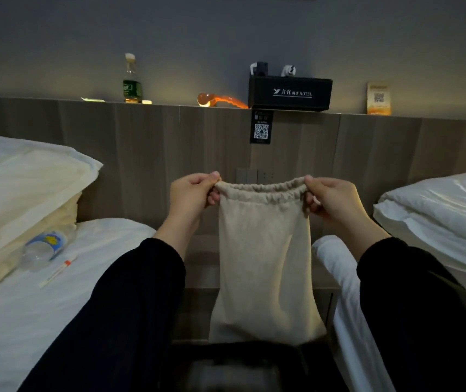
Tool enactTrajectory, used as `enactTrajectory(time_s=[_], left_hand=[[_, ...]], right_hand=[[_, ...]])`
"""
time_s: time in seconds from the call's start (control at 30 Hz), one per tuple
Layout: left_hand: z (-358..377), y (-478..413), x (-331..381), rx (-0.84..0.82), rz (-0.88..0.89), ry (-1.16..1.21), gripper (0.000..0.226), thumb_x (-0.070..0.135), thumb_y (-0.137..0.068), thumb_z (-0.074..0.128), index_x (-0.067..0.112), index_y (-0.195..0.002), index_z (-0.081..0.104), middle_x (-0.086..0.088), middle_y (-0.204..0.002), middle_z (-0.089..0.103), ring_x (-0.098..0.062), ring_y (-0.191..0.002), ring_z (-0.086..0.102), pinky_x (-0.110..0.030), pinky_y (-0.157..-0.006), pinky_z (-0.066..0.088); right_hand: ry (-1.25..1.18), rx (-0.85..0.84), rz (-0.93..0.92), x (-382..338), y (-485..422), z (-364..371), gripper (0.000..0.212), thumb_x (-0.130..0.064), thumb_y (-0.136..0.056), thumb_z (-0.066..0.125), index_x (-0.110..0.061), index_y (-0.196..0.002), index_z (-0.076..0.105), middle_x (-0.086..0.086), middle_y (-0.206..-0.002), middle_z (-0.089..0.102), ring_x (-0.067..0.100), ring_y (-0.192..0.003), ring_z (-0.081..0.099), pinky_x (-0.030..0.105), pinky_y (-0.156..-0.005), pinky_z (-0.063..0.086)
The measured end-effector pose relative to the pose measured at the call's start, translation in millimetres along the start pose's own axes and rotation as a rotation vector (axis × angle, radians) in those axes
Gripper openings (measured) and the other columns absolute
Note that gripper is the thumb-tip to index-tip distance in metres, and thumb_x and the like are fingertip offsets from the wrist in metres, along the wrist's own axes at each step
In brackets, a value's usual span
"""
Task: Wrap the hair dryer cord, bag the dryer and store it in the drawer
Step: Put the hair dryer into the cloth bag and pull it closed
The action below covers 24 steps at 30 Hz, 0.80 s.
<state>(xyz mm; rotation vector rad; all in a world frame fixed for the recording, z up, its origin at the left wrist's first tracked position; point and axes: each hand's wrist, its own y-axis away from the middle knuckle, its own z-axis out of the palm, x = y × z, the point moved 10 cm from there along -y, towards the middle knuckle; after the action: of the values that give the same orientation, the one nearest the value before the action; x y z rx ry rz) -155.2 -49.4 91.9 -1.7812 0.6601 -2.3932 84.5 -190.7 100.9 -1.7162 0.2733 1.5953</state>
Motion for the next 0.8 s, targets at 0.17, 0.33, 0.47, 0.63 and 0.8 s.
enactTrajectory(time_s=[0.17, 0.33, 0.47, 0.63, 0.8], left_hand=[[-6.5, 41.8, -49.8, -0.057, -0.102, -0.091, 0.014, 0.008, -0.087, 0.062, 0.01, -0.074, 0.068, 0.001, -0.049, 0.058, -0.006, -0.043, 0.049, -0.017, -0.045, 0.043], [-28.9, 76.9, -113.9, -0.016, -0.143, -0.253, 0.02, 0.008, -0.09, 0.056, 0.018, -0.079, 0.069, 0.001, -0.059, 0.059, -0.003, -0.046, 0.049, -0.017, -0.05, 0.045], [-60.1, 91.5, -150.2, 0.104, -0.106, -0.342, 0.016, 0.005, -0.089, 0.056, 0.014, -0.086, 0.07, -0.001, -0.063, 0.06, -0.008, -0.055, 0.053, -0.024, -0.06, 0.047], [-101.3, 105.2, -204.7, 0.364, -0.289, -0.17, 0.018, 0.005, -0.09, 0.054, 0.013, -0.096, 0.069, -0.001, -0.069, 0.057, -0.009, -0.058, 0.05, -0.02, -0.056, 0.044], [-76.5, 99.3, -229.8, 0.141, -0.349, -0.21, 0.021, 0.004, -0.094, 0.047, 0.006, -0.1, 0.067, -0.004, -0.06, 0.047, -0.008, -0.046, 0.042, -0.012, -0.037, 0.033]], right_hand=[[-0.137, -0.138, 0.186, 65.7, 32.9, -12.8, 0.02, -0.003, -0.093, 0.045, 0.002, -0.097, 0.064, -0.001, -0.042, 0.046, 0.008, -0.038, 0.038, 0.024, -0.05, 0.037], [-0.313, -0.104, 0.326, 139.1, 73.1, -28.2, 0.023, 0.002, -0.093, 0.036, -0.005, -0.099, 0.057, -0.004, -0.037, 0.034, 0.006, -0.032, 0.028, 0.019, -0.038, 0.028], [-0.435, 0.161, 0.384, 188.1, 84.8, -62.5, 0.026, 0.007, -0.088, 0.034, -0.009, -0.089, 0.054, -0.007, -0.034, 0.033, 0.004, -0.03, 0.03, 0.015, -0.035, 0.026], [-0.543, 0.479, 0.355, 216.0, 85.1, -99.2, 0.028, 0.01, -0.082, 0.035, -0.012, -0.081, 0.053, -0.007, -0.032, 0.037, 0.006, -0.029, 0.031, 0.021, -0.042, 0.031], [-0.559, 0.171, 0.391, 217.1, 83.2, -50.5, 0.024, 0.005, -0.09, 0.036, -0.01, -0.088, 0.055, -0.003, -0.037, 0.034, 0.005, -0.034, 0.031, 0.036, -0.066, 0.059]])
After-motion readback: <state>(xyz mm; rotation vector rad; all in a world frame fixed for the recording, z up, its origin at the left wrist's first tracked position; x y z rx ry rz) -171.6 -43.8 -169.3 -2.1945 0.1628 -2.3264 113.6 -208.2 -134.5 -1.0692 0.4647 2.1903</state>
